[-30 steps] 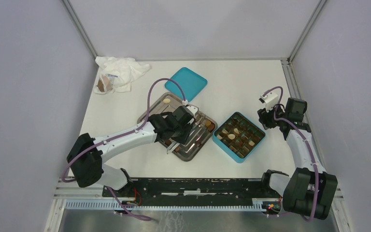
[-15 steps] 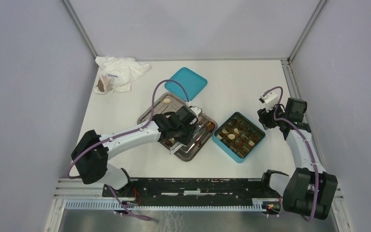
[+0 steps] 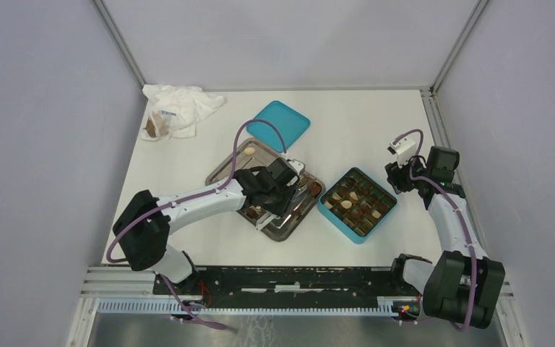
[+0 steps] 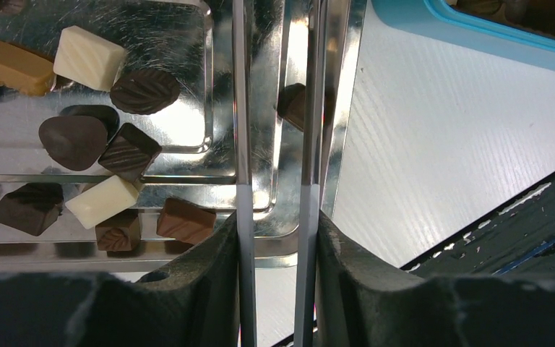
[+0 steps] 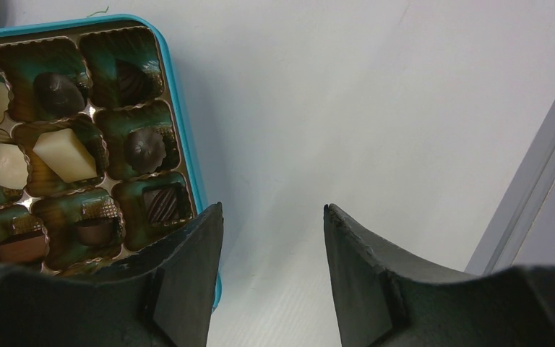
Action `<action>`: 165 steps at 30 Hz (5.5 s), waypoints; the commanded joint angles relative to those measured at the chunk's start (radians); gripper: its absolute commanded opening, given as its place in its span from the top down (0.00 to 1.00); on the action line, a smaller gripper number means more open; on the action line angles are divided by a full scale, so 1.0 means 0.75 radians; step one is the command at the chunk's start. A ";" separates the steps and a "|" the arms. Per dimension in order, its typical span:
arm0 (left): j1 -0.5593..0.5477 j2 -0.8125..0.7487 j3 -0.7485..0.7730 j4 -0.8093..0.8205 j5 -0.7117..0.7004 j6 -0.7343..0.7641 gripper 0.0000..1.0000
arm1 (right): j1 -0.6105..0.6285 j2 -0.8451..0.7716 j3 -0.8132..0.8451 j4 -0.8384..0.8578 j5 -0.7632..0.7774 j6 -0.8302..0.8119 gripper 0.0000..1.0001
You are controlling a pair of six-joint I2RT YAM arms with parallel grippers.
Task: Pack the chocolate
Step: Pick up the fake chocolate from the plate, then place the fake chocolate in the packing box.
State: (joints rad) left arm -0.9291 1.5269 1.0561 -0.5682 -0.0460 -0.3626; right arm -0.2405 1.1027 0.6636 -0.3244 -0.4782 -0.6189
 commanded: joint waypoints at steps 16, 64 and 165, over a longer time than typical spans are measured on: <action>-0.010 0.041 0.092 0.024 -0.016 0.091 0.57 | -0.005 -0.012 0.038 0.011 -0.023 -0.017 0.41; -0.006 -0.177 0.001 0.038 -0.059 0.032 0.98 | -0.004 0.037 0.060 -0.102 -0.187 -0.121 0.27; -0.457 0.096 0.175 0.379 0.005 0.088 0.56 | 0.231 -0.216 -0.079 0.087 -0.072 -0.279 1.00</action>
State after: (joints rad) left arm -1.2655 1.6428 1.1660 -0.3183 0.0154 -0.3237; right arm -0.0719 0.9398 0.5892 -0.3012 -0.5182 -0.8200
